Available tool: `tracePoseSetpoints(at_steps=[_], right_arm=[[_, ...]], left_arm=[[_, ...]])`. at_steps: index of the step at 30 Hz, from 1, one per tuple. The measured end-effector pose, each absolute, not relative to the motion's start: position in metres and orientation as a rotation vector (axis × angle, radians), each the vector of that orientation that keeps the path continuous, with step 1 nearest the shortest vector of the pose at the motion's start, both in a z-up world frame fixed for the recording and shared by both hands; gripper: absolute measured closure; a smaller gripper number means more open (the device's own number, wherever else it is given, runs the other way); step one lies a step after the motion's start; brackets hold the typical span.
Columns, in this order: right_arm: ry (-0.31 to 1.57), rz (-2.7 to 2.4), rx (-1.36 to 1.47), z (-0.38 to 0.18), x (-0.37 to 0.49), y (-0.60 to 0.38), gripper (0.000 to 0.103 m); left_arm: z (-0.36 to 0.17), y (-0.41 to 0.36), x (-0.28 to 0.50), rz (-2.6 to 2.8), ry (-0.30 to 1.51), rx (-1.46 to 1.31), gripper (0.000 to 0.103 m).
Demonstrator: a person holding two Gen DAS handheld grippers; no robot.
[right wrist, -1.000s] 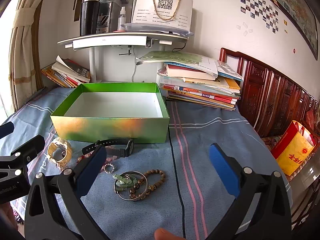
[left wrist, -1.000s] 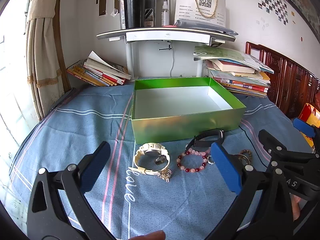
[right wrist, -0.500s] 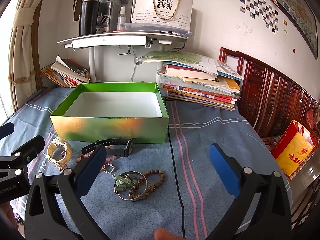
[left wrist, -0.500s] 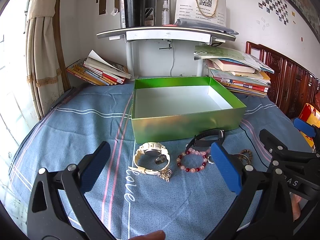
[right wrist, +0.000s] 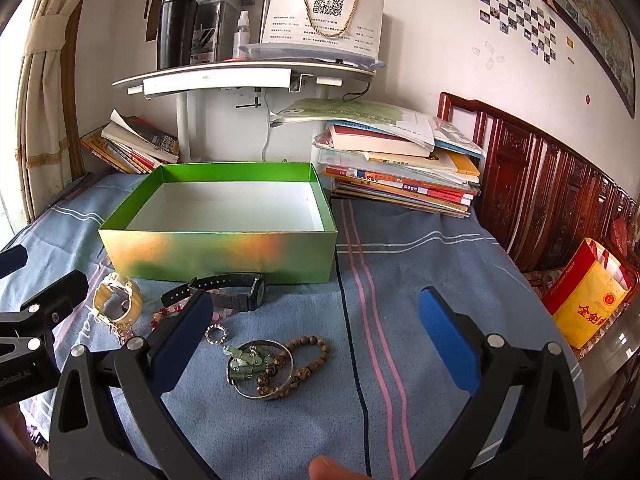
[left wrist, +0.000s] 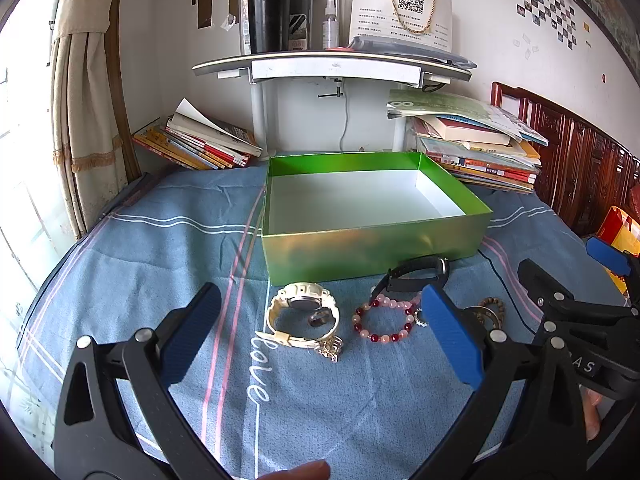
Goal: Organize jewelry
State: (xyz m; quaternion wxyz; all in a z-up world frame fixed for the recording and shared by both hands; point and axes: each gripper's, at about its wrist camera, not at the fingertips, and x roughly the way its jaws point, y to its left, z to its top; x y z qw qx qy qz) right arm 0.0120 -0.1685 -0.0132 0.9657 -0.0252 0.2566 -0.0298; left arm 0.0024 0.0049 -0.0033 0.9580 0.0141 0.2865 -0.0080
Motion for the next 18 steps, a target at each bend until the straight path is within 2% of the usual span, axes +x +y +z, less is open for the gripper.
tracePoseSetpoints(at_steps=[18], right_arm=[[0.525,-0.059,-0.051,-0.0139,0.0114,-0.1673,0.003]], left_arm=[[-0.0033,0.0050,0.0027,-0.017,0.583,0.028,0.004]])
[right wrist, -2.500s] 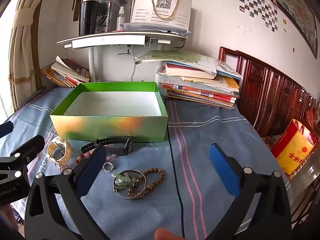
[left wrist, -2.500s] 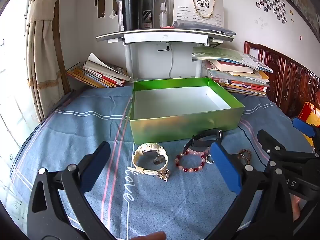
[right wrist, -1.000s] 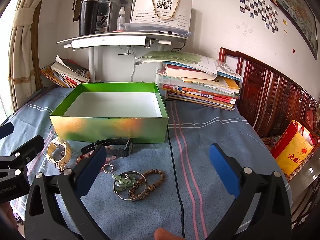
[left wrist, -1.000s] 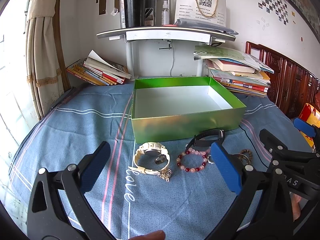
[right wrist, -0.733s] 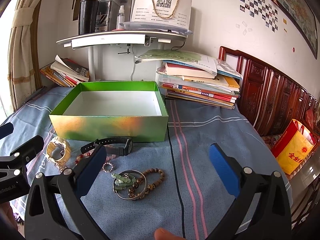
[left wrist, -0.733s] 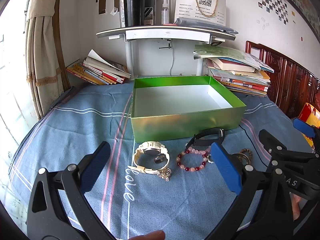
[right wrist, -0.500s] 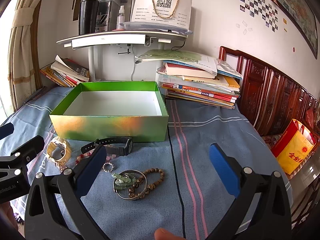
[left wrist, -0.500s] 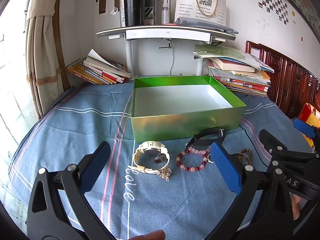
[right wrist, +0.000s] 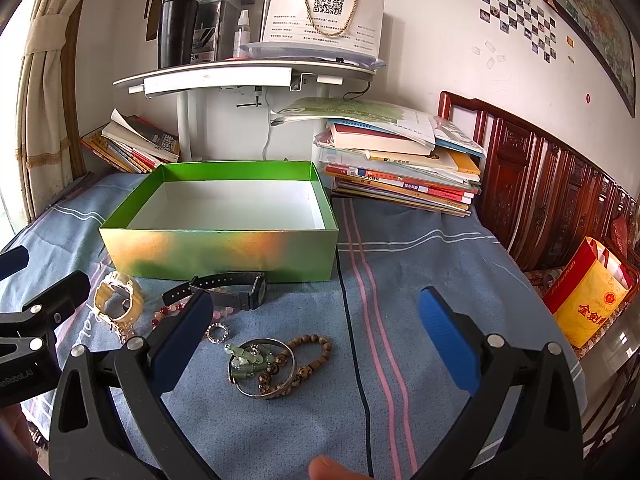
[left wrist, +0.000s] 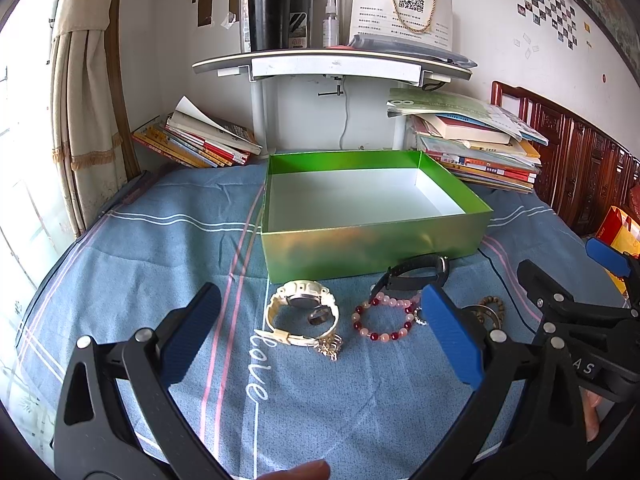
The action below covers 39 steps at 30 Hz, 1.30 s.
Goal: Organize jewelry
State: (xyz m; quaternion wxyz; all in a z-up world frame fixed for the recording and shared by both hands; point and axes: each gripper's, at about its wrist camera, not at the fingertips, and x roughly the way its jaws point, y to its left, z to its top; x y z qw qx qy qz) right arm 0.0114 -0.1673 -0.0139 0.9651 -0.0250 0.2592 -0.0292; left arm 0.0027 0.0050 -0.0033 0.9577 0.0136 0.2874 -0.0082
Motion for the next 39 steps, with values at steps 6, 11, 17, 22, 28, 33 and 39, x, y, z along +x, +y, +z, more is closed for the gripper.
tracePoseSetpoints(at_steps=[6,11,17,22,28,33,39], right_arm=[[0.524,-0.062,-0.050,-0.0141,0.0109,-0.1675,0.003],[0.525,-0.062,-0.048,-0.0145,0.0116,-0.1678,0.003],[0.523,-0.063,-0.046,-0.0148,0.0116,-0.1688,0.003],[0.524,-0.064,-0.050,-0.0145,0.0110,-0.1686,0.003],[0.521,-0.064,-0.046,-0.0145,0.0106,-0.1714,0.003],[0.520,-0.064,-0.046,-0.0143,0.0102,-0.1716,0.003],[0.520,-0.065,-0.046,-0.0144,0.0105,-0.1716,0.003]], left_arm=[[-0.0057,0.0037,-0.0004,-0.018,0.584,0.029,0.004],[-0.0062,0.0034,0.0000,-0.018,0.586,0.027,0.004],[-0.0077,0.0027,0.0000,-0.019,0.584,0.028,0.004],[-0.0093,0.0014,-0.0006,-0.019,0.587,0.028,0.004],[-0.0085,0.0018,0.0002,-0.019,0.589,0.027,0.004],[-0.0067,0.0022,-0.0002,-0.016,0.594,0.025,0.004],[-0.0084,0.0039,0.0039,-0.011,0.606,0.024,0.004]])
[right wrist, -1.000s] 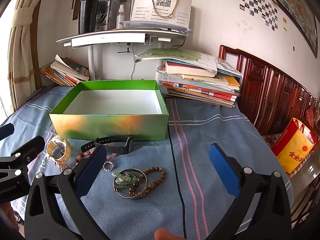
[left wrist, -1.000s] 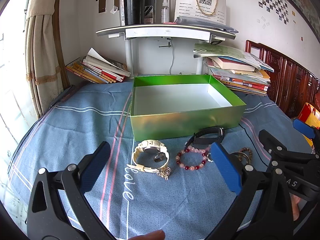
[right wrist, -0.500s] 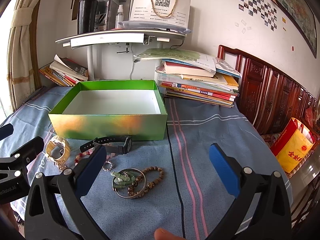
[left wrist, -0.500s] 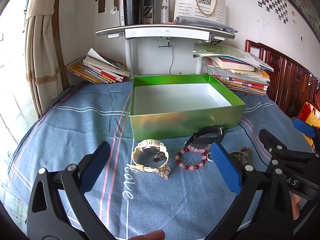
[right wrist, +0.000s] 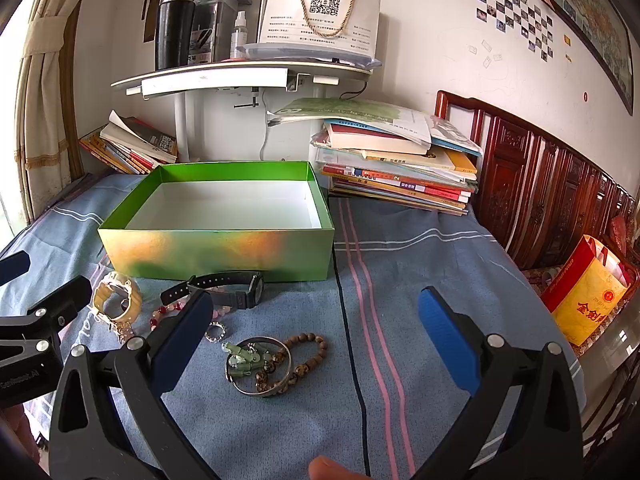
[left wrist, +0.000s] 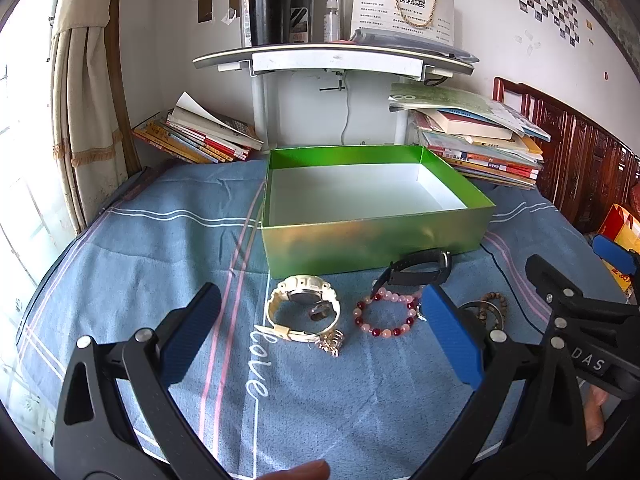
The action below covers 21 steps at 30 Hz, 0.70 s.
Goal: Organize jewelry
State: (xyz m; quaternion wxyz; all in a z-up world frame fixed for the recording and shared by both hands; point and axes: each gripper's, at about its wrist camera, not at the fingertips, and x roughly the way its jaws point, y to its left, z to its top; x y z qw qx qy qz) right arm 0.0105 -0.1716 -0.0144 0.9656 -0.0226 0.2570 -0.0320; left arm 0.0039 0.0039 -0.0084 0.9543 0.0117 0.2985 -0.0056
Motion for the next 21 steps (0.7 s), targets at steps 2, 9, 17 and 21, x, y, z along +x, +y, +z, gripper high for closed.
tracePoseSetpoints(at_steps=[2,9,17,21], right_arm=[[0.519,-0.065,-0.045,-0.0141,0.0106,-0.1714,0.003],[0.514,-0.059,-0.046,-0.0130,0.0083,-0.1699,0.003],[0.512,-0.051,-0.046,-0.0111,0.0087,-0.1679,0.003],[0.519,-0.048,-0.044,-0.0121,0.0109,-0.1667,0.003]], left_arm=[[-0.0092,0.0048,0.0050,-0.010,0.609,0.021,0.004],[-0.0114,0.0074,0.0088,-0.005,0.616,0.018,0.004],[-0.0123,0.0086,0.0098,0.002,0.620,0.019,0.004],[-0.0137,0.0083,0.0108,0.004,0.621,0.023,0.004]])
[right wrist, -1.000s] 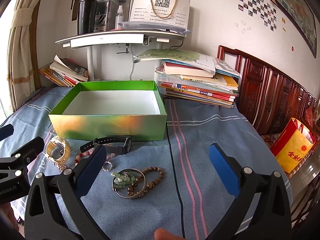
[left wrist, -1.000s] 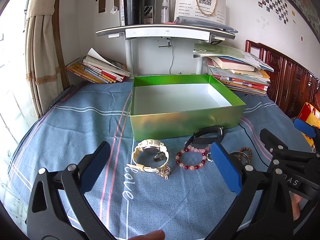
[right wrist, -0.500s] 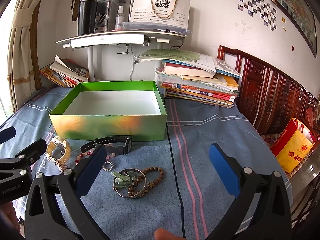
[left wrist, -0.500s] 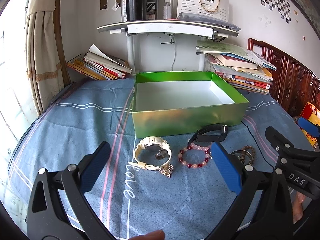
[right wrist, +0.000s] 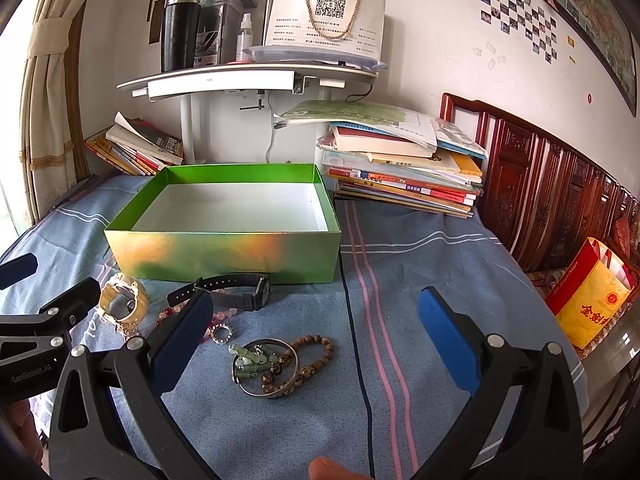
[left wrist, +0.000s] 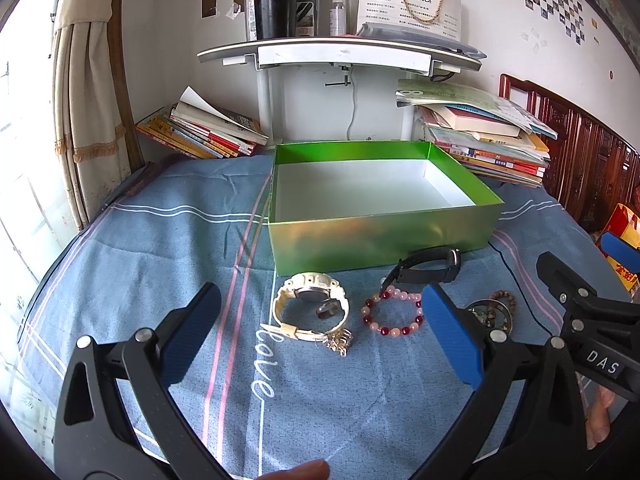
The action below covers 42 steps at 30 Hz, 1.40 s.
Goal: Organize jewelry
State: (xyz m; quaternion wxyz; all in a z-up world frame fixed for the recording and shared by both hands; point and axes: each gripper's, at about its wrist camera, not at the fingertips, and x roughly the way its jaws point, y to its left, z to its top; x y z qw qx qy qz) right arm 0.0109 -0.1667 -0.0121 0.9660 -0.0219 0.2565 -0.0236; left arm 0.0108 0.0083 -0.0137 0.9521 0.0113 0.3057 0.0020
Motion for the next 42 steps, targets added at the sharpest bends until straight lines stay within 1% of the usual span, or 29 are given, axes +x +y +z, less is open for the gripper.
tracePoseSetpoints(at_steps=[14,17,21,25,27,29,31,32,33,34,35,36,37,38,39,40,41,42], right_arm=[[0.547,-0.028,-0.028,-0.015,0.014,-0.169,0.003],[0.620,0.011,0.027,-0.019,0.024,-0.181,0.003],[0.769,0.011,0.008,-0.036,0.043,-0.192,0.003],[0.827,-0.012,-0.056,-0.050,0.050,-0.194,0.003],[0.835,0.020,-0.049,-0.052,0.052,-0.195,0.004],[0.832,0.045,-0.040,-0.051,0.058,-0.194,0.010],[0.832,0.065,-0.021,-0.048,0.070,-0.191,0.021],[0.829,0.080,-0.010,-0.045,0.076,-0.188,0.022],[0.824,0.085,-0.004,-0.043,0.085,-0.184,0.024],[0.824,0.082,-0.006,-0.042,0.095,-0.179,0.028],[0.824,0.086,-0.004,-0.041,0.103,-0.175,0.030],[0.828,0.098,0.002,-0.041,0.110,-0.170,0.033],[0.840,0.116,0.010,-0.044,0.121,-0.163,0.040],[0.855,0.124,0.012,-0.046,0.129,-0.157,0.044],[0.867,0.128,0.012,-0.049,0.135,-0.154,0.052],[0.878,0.133,0.007,-0.052,0.140,-0.149,0.057],[0.890,0.133,-0.005,-0.056,0.145,-0.144,0.060],[0.903,0.132,-0.016,-0.061,0.148,-0.140,0.068]], left_arm=[[-0.018,0.008,0.014,0.010,0.636,0.029,0.004],[-0.019,0.013,0.016,0.028,0.645,0.036,0.004],[-0.033,0.018,0.026,0.026,0.733,0.062,0.004],[-0.046,0.027,0.034,0.007,0.808,0.036,0.004],[-0.047,0.031,0.036,0.024,0.812,0.038,0.004],[-0.043,0.040,0.039,0.029,0.805,0.013,0.005],[-0.038,0.049,0.045,0.037,0.801,-0.022,0.005],[-0.038,0.052,0.048,0.049,0.806,-0.026,0.006],[-0.039,0.053,0.053,0.066,0.820,-0.023,0.007],[-0.039,0.054,0.058,0.070,0.830,-0.021,0.011],[-0.042,0.054,0.063,0.068,0.847,-0.023,0.013],[-0.045,0.054,0.069,0.062,0.865,-0.030,0.014],[-0.049,0.054,0.075,0.054,0.887,-0.041,0.017],[-0.054,0.054,0.079,0.047,0.905,-0.047,0.024],[-0.058,0.053,0.084,0.047,0.923,-0.049,0.028],[-0.064,0.053,0.089,0.049,0.952,-0.053,0.037],[-0.069,0.053,0.092,0.046,0.965,-0.057,0.050],[-0.075,0.054,0.095,0.043,0.991,-0.063,0.057]])
